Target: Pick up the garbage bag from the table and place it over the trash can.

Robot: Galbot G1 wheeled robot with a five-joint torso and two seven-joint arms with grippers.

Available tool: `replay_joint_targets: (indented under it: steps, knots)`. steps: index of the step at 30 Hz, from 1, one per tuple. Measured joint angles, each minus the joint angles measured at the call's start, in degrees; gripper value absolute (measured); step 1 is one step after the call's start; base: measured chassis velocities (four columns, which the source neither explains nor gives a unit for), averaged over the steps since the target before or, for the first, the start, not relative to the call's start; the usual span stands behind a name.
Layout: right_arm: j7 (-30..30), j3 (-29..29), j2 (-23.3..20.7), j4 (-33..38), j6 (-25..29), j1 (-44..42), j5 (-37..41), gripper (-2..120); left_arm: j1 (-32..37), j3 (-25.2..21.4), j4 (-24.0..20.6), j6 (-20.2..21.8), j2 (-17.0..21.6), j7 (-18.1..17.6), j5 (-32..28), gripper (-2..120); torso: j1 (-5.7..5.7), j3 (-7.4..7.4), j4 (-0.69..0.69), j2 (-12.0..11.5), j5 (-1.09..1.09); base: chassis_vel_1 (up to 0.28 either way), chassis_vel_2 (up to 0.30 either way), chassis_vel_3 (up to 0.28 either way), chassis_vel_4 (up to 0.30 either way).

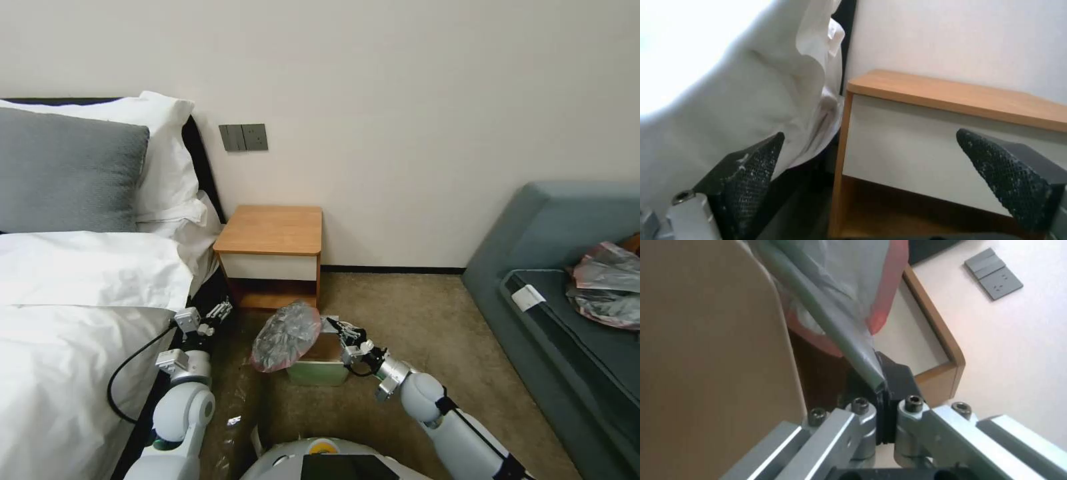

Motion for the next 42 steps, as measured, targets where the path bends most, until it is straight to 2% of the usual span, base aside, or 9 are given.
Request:
replay_joint_targets:
  steps: [5, 7, 8, 12, 17, 30, 35, 38, 42]
  knots:
    - [-0.9, 0.5, -0.8, 1.0, -0.7, -1.6, 3.0, 0, -0.1, 0.9, 0.2, 0.0, -0.2, 0.0, 0.1, 99, 0.01, 0.00, 0.00, 0.0, 0.00, 0.000, 0.000, 0.000, 0.000]
    - [-1.1, 0.9, -0.7, 1.0, -0.3, -2.3, 3.1, 9, -0.1, 1.5, 0.3, 0.0, -0.3, 0.0, 0.4, 99, 0.01, 0.00, 0.00, 0.0, 0.01, 0.000, 0.000, 0.000, 0.000]
    - [-1.1, 0.9, -0.7, 1.0, -0.3, -2.3, 3.1, 9, -0.1, 1.5, 0.3, 0.0, -0.3, 0.0, 0.4, 99, 0.01, 0.00, 0.00, 0.0, 0.01, 0.000, 0.000, 0.000, 0.000]
    - [-1.2, 1.8, -1.1, 1.6, 0.4, -3.5, 3.3, 26, 0.0, 1.8, 0.2, 0.0, -0.2, 0.0, 0.5, 99, 0.01, 0.00, 0.00, 0.0, 0.01, 0.000, 0.000, 0.000, 0.000]
    - [-1.8, 3.5, -2.2, 2.7, 1.0, -4.9, 4.1, 43, -0.1, 1.9, 0.2, -0.1, 0.0, 0.0, 0.5, 99, 0.01, 0.00, 0.00, 0.0, 0.01, 0.000, 0.000, 0.000, 0.000]
    - [-2.1, 8.8, -5.4, 6.2, 1.2, -8.8, 6.2, 92, 0.2, 6.8, 0.6, -0.2, -0.2, 0.0, 2.7, 99, 0.01, 0.00, 0.00, 0.0, 0.01, 0.000, 0.000, 0.000, 0.000]
    - [-2.1, 9.7, -5.8, 6.6, 1.2, -9.1, 6.5, 97, 0.9, 8.0, 0.4, 0.0, 0.4, 0.0, 2.9, 99, 0.01, 0.00, 0.00, 0.0, 0.00, 0.000, 0.000, 0.000, 0.000]
    - [-2.3, 12.1, -6.9, 8.1, 1.0, -9.7, 8.1, 100, 3.4, 11.8, -3.0, 5.2, 3.1, 2.6, 0.5, 99, 0.01, 0.00, 0.00, 0.0, 0.00, 0.000, 0.000, 0.000, 0.000]
    - [-2.5, 12.7, -7.0, 8.6, 0.8, -9.7, 8.5, 100, 4.4, 13.2, -3.8, 7.6, 3.9, 5.5, -0.3, 98, 0.01, 0.00, 0.00, 0.0, 0.01, 0.000, 0.000, 0.000, 0.000]
